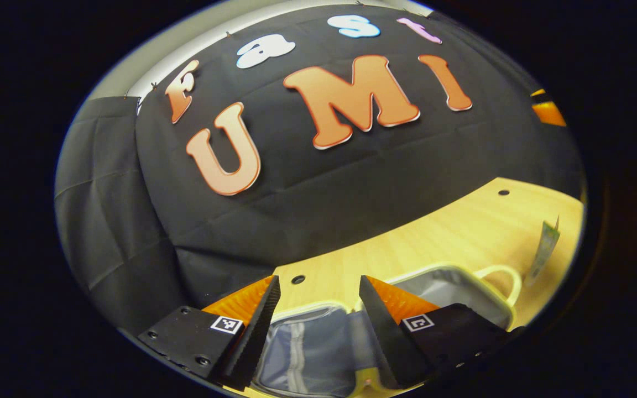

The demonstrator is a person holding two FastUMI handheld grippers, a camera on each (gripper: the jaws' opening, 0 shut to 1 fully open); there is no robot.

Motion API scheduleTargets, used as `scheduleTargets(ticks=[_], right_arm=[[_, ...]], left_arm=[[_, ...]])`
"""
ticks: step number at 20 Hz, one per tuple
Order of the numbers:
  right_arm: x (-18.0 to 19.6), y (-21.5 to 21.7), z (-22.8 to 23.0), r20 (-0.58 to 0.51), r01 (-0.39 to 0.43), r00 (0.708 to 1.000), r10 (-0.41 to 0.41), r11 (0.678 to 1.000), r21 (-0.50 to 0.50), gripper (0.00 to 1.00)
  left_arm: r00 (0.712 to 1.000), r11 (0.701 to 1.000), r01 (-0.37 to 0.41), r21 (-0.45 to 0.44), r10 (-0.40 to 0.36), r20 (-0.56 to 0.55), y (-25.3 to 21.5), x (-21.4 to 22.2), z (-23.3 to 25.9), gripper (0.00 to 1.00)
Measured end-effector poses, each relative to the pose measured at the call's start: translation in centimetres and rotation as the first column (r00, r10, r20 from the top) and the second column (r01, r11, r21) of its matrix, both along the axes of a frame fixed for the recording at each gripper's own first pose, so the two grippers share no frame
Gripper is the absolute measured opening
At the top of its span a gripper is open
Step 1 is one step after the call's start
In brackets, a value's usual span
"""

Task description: First open the suitcase, pack the skin care products into it, and then close the suitcase.

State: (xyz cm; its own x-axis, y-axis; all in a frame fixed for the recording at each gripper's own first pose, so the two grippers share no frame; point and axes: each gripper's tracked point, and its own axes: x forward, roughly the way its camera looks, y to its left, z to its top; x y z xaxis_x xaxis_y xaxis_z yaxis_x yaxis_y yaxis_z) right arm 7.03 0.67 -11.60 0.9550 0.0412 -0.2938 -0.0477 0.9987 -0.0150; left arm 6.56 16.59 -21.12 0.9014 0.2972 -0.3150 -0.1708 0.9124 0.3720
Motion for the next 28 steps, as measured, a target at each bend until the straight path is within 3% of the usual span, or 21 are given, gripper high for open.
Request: scheduleTargets(ticks=[1, 2, 3, 6, 11, 17, 28], right_arm=[[-0.1, -0.2, -0.1, 0.003, -0.004, 1.000, 0.004, 1.000, 0.007, 0.96], [-0.2, -0.5, -0.2, 0.007, -0.006, 1.000, 0.006, 1.000, 0.012, 0.96], [-0.4, -0.7, -0.3, 0.011, -0.013, 1.000, 0.013, 1.000, 0.017, 0.96], [-1.1, -1.5, -0.9, 0.021, -0.029, 0.999, 0.029, 0.999, 0.022, 0.96], [-2.3, -2.6, -2.6, -0.004, -0.060, 0.998, 0.060, 0.997, 0.049, 0.95], [-3.2, -4.6, -4.1, -0.017, -0.084, 0.996, 0.085, 0.995, 0.055, 0.96], [-3.6, -7.0, -6.3, -0.045, -0.126, 0.991, 0.128, 0.991, 0.036, 0.96]], left_arm=[[1.000, 1.000, 0.018, -0.016, -0.018, 0.014, -1.6, 0.4, 0.8, 0.94], [0.999, 0.999, 0.027, -0.030, -0.026, 0.031, -3.1, 0.5, 1.3, 0.91], [0.998, 0.998, 0.043, -0.048, -0.041, 0.045, -4.7, 0.6, 1.9, 0.97], [0.994, 0.992, 0.078, -0.102, -0.070, 0.084, -8.9, 1.1, 3.2, 0.98], [0.981, 0.946, 0.152, -0.285, -0.108, 0.163, -16.4, 1.6, 5.2, 1.00], [0.980, 0.933, 0.195, -0.304, -0.173, 0.098, -22.3, 0.8, 2.6, 1.00], [0.956, 0.890, 0.237, -0.390, -0.286, -0.070, -31.1, -0.1, -6.7, 0.99]])
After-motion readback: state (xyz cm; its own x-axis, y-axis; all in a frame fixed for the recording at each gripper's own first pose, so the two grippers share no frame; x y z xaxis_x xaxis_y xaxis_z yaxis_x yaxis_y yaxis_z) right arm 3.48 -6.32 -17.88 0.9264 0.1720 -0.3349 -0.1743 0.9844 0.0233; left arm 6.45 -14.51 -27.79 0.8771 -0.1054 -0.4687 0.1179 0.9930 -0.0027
